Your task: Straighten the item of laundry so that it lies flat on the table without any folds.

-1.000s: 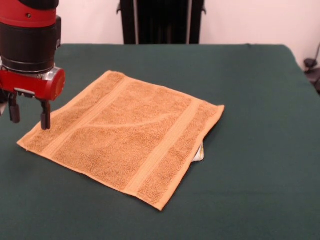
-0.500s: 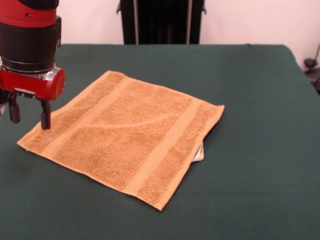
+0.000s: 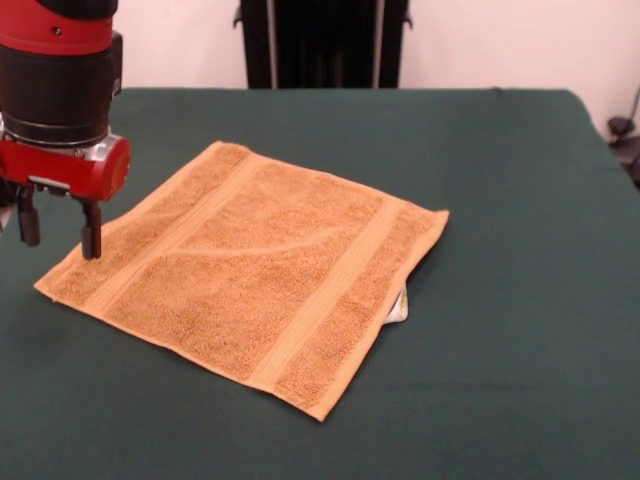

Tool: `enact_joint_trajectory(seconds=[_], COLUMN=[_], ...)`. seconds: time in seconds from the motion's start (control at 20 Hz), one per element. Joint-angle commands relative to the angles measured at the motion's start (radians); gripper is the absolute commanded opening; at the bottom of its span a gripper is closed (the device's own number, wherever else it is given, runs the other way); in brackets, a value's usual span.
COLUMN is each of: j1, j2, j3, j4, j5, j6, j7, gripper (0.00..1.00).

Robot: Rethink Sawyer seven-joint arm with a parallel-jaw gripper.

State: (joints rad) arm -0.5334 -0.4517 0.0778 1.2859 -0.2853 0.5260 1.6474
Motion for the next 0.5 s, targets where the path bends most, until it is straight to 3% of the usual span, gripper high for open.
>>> enact_joint_trajectory(seconds=[0.05,0.5], j1=[0.057,0.057], j2=[0.027,0.027], j3=[0.066,0.067], j4=[0.027,0.026], j5=[0.023,0.025], j6=[0.067,0.07], j7=[0.07,0.07], gripper=[1.0,1.0])
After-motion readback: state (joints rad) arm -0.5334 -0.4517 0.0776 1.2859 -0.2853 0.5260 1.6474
